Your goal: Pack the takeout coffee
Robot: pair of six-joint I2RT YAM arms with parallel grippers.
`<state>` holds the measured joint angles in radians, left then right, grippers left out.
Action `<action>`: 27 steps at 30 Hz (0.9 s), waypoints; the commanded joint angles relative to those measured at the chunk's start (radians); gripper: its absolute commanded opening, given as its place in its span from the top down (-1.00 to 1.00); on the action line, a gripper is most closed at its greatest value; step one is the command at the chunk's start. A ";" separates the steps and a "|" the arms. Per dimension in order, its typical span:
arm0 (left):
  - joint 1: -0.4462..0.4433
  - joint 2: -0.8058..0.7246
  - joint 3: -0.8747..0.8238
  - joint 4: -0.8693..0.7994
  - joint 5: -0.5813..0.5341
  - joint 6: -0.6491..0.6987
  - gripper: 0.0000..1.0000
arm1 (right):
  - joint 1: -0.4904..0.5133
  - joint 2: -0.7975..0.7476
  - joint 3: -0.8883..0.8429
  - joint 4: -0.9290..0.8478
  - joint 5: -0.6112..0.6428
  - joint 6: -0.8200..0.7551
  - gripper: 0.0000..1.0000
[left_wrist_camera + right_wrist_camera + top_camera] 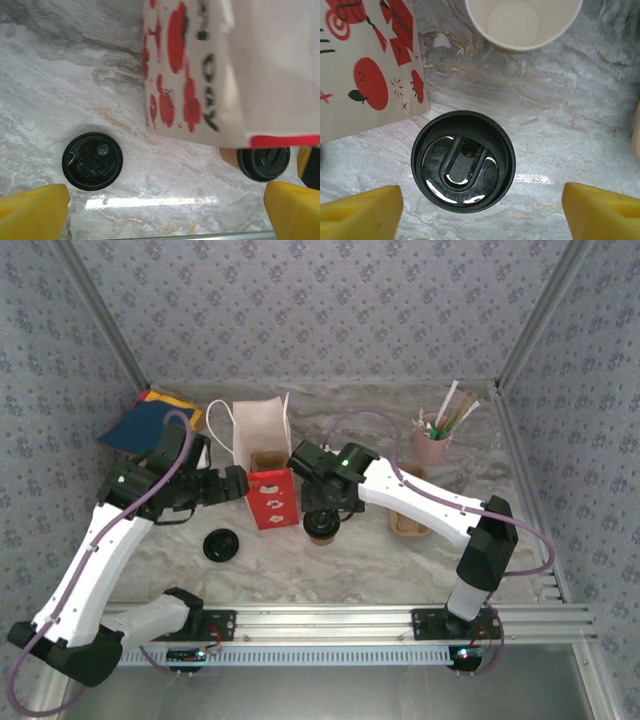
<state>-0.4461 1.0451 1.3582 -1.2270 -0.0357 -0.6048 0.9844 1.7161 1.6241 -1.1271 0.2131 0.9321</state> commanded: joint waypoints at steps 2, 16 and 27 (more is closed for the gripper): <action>0.056 -0.034 -0.025 0.010 0.055 -0.020 -1.00 | 0.009 0.015 0.018 -0.031 -0.033 0.067 -0.63; 0.093 -0.075 -0.036 -0.017 0.068 0.003 -0.99 | 0.025 0.096 0.020 0.001 -0.069 0.101 -0.59; 0.095 -0.077 -0.041 -0.019 0.082 0.013 -0.99 | 0.028 0.142 0.036 -0.011 -0.093 0.097 -0.63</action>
<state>-0.3595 0.9787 1.3182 -1.2331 0.0277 -0.6109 1.0088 1.8408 1.6279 -1.1107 0.1261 1.0065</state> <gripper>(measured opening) 0.997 0.814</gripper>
